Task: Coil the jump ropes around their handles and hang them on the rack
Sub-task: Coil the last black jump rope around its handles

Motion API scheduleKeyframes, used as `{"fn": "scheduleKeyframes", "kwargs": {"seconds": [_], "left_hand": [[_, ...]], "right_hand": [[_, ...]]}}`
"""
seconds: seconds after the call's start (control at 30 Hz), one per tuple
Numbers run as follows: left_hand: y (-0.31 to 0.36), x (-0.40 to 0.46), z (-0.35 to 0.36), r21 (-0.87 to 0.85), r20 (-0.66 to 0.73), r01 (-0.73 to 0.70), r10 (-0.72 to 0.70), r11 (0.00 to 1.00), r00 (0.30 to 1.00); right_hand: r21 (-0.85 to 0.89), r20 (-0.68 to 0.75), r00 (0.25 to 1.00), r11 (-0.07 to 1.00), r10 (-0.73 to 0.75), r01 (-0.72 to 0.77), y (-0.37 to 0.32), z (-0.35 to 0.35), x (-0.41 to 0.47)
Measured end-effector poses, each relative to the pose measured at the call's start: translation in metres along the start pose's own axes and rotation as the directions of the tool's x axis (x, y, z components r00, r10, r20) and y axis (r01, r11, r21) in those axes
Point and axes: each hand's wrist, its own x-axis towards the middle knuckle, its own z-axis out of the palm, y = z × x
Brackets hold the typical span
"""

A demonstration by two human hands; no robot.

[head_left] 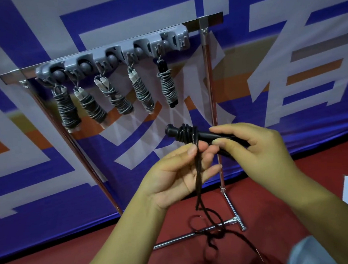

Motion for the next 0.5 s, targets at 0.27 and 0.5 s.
{"fn": "scheduleKeyframes", "kwargs": {"seconds": [0.27,0.5], "left_hand": [[0.017,-0.018,0.008,0.718,-0.229,0.008,0.224,0.696,0.947],[0.010,-0.015,0.003,0.688,-0.251,-0.048,0.299,0.724,0.921]], "right_hand": [[0.254,0.013,0.961,0.929,0.275,-0.269,-0.007,0.005,-0.012],[0.545,0.027,0.873,0.724,0.488,-0.422,-0.008,0.014,-0.012]]}}
